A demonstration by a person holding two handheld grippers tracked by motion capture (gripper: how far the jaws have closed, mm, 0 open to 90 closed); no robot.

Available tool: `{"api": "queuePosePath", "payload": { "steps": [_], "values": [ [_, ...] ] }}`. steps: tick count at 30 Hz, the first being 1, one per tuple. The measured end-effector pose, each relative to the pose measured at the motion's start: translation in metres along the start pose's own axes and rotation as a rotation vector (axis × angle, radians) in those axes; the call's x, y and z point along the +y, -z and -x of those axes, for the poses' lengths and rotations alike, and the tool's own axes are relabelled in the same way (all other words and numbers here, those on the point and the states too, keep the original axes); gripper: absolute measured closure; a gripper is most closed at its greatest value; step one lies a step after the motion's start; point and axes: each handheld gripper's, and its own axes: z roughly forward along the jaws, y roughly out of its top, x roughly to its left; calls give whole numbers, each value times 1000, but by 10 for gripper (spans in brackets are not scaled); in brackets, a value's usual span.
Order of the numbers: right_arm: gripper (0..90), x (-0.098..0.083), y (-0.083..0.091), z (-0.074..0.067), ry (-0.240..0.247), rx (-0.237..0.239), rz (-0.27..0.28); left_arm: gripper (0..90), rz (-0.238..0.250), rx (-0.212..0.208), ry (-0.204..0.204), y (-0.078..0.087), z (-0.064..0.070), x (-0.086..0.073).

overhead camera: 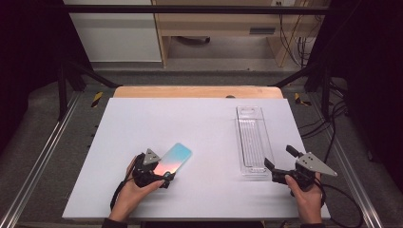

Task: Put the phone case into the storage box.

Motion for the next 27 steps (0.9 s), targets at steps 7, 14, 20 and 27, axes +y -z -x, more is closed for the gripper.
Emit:
{"api": "queuePosePath", "payload": {
  "steps": [7,14,20,27],
  "values": [
    [30,0,0,0,1,-4,-1,40,-19,3,-15,-3,1,-2],
    [31,0,1,0,5,-2,1,117,-32,5,-37,-1,5,0],
    [31,0,2,0,4,-6,-1,164,-35,7,-40,0,6,1],
    [32,2,2,-6,28,1,4,168,-36,-4,-49,0,5,2]
  ]
}}
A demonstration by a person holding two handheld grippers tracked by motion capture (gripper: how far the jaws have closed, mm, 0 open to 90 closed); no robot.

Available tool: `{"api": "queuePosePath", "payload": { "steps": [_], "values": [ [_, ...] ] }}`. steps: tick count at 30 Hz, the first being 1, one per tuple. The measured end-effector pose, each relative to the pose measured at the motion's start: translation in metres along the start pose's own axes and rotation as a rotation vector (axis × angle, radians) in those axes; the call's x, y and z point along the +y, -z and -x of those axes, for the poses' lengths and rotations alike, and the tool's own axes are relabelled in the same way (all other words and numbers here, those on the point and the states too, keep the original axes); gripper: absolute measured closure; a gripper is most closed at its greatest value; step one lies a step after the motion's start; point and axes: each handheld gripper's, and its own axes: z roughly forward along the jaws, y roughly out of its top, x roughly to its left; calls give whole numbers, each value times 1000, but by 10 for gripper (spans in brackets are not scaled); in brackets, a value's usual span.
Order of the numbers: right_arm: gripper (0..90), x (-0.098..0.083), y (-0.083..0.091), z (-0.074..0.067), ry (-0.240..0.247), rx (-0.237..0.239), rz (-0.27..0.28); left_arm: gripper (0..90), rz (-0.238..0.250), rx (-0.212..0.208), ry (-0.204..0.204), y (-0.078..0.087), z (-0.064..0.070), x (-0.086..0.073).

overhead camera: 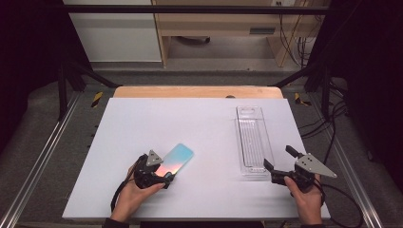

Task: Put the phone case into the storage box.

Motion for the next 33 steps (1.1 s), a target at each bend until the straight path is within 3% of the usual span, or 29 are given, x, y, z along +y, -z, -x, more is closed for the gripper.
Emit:
{"api": "queuePosePath", "payload": {
  "steps": [4,9,12,15,22,23,24,26,27,30,31,33],
  "values": [
    [32,1,-1,-2,6,2,3,169,10,-29,-8,2,1,0],
    [32,3,0,-6,15,7,8,169,40,-35,-4,7,-2,1],
    [31,6,1,-10,45,8,12,169,56,-33,4,13,-6,3],
    [27,10,-1,-25,130,8,-1,169,66,-25,7,18,-10,5],
    [28,20,-15,-76,296,88,-46,169,105,-30,35,30,-20,6],
    [28,20,-15,-76,296,88,-46,169,105,-30,35,30,-20,6],
    [44,24,-22,-91,354,97,-74,169,111,-32,38,33,-21,7],
    [45,25,-24,-97,377,94,-87,169,112,-33,40,34,-22,7],
    [48,31,-33,-111,420,111,-108,169,106,-23,34,36,-24,9],
    [51,37,-41,-120,449,125,-124,169,102,-21,35,39,-28,12],
    [62,45,-51,-128,480,133,-126,169,93,-19,27,41,-30,15],
    [74,48,-54,-131,493,122,-124,169,89,-19,23,43,-32,17]
  ]
}}
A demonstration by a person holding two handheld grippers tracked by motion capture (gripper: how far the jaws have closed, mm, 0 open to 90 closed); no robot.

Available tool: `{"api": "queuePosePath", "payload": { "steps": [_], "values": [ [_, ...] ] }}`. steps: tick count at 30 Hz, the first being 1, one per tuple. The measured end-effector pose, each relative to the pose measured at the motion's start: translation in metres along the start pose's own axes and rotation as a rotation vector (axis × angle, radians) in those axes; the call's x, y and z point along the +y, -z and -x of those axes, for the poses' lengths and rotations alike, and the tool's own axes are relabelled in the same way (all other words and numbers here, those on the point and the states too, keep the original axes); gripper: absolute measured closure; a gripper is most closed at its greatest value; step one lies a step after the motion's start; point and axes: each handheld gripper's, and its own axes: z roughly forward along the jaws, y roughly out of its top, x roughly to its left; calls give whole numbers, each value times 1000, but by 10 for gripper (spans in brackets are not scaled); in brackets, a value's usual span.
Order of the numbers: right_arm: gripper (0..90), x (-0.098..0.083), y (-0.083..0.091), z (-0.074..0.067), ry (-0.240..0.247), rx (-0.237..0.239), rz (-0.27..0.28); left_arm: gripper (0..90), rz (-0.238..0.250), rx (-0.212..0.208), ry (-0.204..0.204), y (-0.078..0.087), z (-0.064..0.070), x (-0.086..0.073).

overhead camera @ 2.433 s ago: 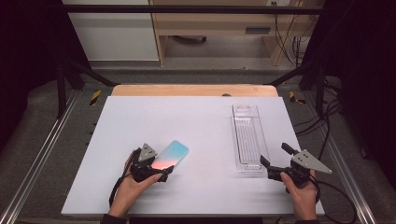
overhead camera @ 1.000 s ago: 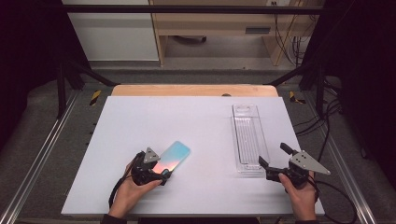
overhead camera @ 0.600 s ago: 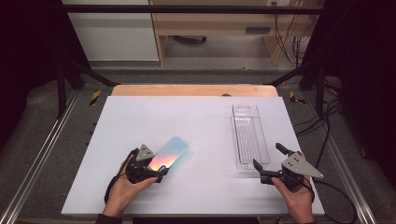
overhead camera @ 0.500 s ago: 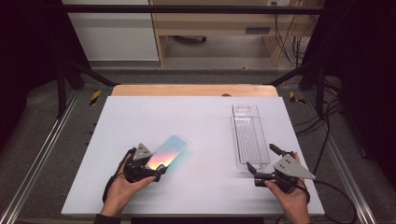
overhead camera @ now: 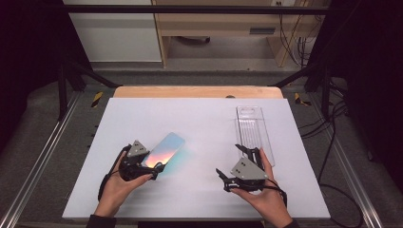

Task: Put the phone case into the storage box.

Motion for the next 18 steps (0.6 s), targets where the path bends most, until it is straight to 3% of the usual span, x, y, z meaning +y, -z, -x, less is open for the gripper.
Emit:
{"api": "queuePosePath", "payload": {
  "steps": [1,3,4,5,7,9,12,13,18],
  "values": [
    [83,12,-10,-1,38,-24,-13,169,-4,-8,-9,2,-2,6],
    [84,18,-16,-2,62,-34,-20,169,-11,-13,-23,4,-1,12],
    [84,18,-16,-2,62,-34,-20,168,-11,-13,-23,4,-1,12],
    [84,26,-24,-4,118,-40,-25,169,-9,-25,-30,6,0,18],
    [83,29,-27,-5,132,-38,-26,169,-6,-26,-34,7,2,23],
    [82,36,-36,-7,183,-25,-36,169,-10,-27,-55,10,4,33],
    [82,40,-40,-9,213,-22,-40,169,-16,-31,-72,12,7,41],
    [82,45,-42,-11,249,-30,-41,169,-23,-34,-87,13,10,50],
    [93,53,-44,-13,317,-79,-56,169,-41,-41,-121,12,16,67]
  ]
}}
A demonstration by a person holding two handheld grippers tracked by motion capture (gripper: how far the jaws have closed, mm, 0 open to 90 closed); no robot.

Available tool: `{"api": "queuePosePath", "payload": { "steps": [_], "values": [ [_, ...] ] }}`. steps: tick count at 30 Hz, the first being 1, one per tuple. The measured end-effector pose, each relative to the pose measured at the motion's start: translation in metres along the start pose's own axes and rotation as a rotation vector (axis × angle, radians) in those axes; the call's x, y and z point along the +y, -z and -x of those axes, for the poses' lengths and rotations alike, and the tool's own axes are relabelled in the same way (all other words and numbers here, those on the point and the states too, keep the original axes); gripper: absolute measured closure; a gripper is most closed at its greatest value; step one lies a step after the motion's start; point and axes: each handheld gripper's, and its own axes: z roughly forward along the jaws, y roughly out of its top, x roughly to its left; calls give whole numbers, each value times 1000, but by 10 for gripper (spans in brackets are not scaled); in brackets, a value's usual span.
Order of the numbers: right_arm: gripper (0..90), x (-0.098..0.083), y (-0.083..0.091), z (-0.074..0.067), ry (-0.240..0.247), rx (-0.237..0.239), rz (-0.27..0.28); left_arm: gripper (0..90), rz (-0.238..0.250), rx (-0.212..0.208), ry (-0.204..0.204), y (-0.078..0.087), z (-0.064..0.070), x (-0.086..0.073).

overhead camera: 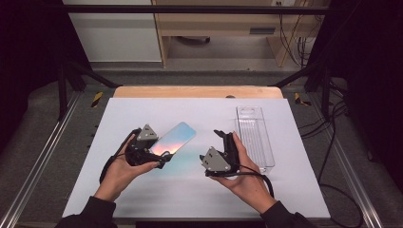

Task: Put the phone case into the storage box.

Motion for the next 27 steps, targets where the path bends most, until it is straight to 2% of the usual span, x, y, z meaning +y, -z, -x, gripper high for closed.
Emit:
{"api": "queuePosePath", "payload": {
  "steps": [9,15,19,27],
  "values": [
    [101,12,-1,2,64,-11,25,169,-24,-3,-43,5,11,20],
    [119,15,2,1,99,-22,32,169,-33,8,-53,9,15,27],
    [131,16,3,0,112,-22,41,169,-24,20,-42,15,13,31],
    [134,19,3,-3,149,-20,48,169,-38,27,-52,19,12,37]
  ]
}}
